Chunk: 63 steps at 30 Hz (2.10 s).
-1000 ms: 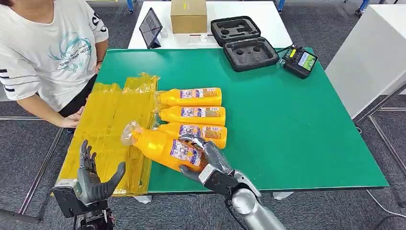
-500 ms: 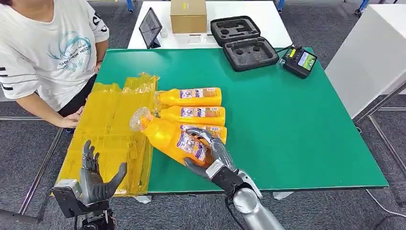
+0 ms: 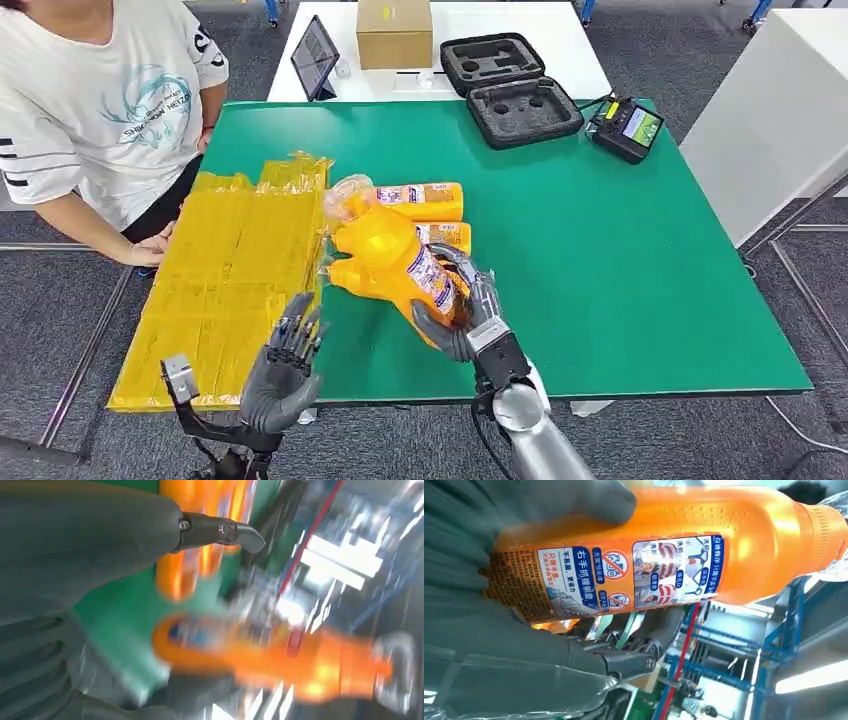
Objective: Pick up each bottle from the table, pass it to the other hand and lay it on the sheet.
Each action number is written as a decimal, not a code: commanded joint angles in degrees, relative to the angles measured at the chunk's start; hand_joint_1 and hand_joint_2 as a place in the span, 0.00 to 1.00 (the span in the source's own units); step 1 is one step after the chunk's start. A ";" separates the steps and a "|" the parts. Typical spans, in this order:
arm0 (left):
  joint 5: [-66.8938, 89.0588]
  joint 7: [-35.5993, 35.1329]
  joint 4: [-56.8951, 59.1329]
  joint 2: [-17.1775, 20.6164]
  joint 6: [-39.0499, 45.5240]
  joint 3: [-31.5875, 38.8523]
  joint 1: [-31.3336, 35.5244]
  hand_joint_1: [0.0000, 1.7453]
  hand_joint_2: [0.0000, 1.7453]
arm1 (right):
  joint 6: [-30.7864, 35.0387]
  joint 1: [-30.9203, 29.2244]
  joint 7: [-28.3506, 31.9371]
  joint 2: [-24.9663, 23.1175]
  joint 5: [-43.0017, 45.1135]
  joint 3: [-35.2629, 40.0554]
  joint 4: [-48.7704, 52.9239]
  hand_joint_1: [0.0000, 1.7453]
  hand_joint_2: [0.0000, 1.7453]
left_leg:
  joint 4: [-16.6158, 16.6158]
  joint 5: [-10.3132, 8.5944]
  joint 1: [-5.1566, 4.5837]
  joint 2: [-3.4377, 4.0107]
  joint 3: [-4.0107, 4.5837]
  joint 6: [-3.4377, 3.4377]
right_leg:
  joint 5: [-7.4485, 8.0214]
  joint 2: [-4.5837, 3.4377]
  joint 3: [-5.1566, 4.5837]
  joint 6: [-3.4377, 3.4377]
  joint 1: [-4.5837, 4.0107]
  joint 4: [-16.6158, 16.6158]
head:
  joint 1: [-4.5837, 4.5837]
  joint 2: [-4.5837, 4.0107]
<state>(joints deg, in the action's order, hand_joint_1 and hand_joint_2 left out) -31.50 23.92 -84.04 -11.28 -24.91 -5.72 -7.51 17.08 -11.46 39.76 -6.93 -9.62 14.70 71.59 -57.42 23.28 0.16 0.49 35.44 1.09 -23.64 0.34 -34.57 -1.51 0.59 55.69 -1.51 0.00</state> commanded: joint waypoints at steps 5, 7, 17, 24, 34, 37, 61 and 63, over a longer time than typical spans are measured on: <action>-13.67 -9.06 8.49 3.60 -5.60 -11.61 8.13 0.00 1.00 | 1.36 -6.07 0.24 -1.80 -0.50 10.61 -10.63 1.00 1.00 | 0.08 0.05 0.05 -0.01 -0.26 -0.07 | -0.06 -0.04 0.23 0.06 -0.02 -0.05 | -0.02 0.00; -13.67 -9.06 8.49 3.60 -5.60 -11.61 8.13 0.00 1.00 | 1.36 -6.07 0.24 -1.80 -0.50 10.61 -10.63 1.00 1.00 | 0.07 0.04 0.07 -0.03 -0.25 -0.07 | -0.07 -0.02 0.21 0.06 -0.04 -0.05 | -0.02 0.00; -1.35 -1.33 9.43 2.33 12.79 -7.66 8.88 0.00 1.00 | -0.65 -2.10 0.24 -2.94 -2.32 15.10 -8.16 1.00 1.00 | 0.07 0.16 0.12 -0.06 -0.42 -0.13 | -0.18 -0.02 0.41 0.11 -0.08 -0.06 | -0.02 0.00; -0.60 -0.92 9.31 2.03 14.57 -7.03 9.06 0.00 1.00 | -1.23 -2.17 0.24 -2.95 -2.30 15.08 -8.10 1.00 1.00 | 0.04 0.04 0.09 0.03 -0.10 -0.05 | -0.06 -0.03 0.08 0.03 -0.06 -0.04 | 0.00 0.00; 3.41 5.55 6.83 0.78 25.48 -1.46 9.12 0.00 1.00 | -2.45 -0.92 0.24 -2.28 -4.06 14.42 -6.08 1.00 1.00 | 0.03 0.11 0.10 -0.06 -0.25 -0.10 | -0.15 0.03 0.25 0.07 -0.06 -0.02 | 0.00 0.00; 2.17 6.89 3.96 1.32 22.53 -2.57 7.61 0.00 1.00 | -3.25 -1.25 0.24 -2.57 -3.61 14.07 -7.97 1.00 1.00 | 0.03 0.10 0.07 -0.02 -0.18 -0.11 | -0.13 -0.01 0.19 0.07 -0.05 0.00 | -0.11 0.00; -2.08 1.85 7.52 2.99 11.71 -13.01 12.17 0.00 1.00 | -6.15 -4.18 0.24 -5.60 -5.50 15.69 -14.56 1.00 1.00 | 0.04 0.06 0.07 -0.18 -0.24 -0.08 | -0.15 0.14 0.25 0.04 -0.05 -0.03 | -0.09 0.00; 0.08 1.71 7.67 2.87 13.26 -13.22 12.62 0.97 1.00 | -6.51 -3.88 0.24 -5.79 -5.66 14.89 -13.90 1.00 1.00 | 0.05 0.07 0.08 -0.21 -0.26 -0.08 | -0.16 0.17 0.28 0.04 -0.06 -0.04 | -0.07 0.00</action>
<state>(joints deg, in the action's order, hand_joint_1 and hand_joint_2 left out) -36.13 25.03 -80.56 -8.94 -14.64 -14.29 0.32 11.82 -14.49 40.35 -11.19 -14.43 29.27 62.36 -57.42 23.25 0.19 0.50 35.48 1.07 -23.65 0.36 -34.65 -1.53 0.58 55.71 -1.57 0.00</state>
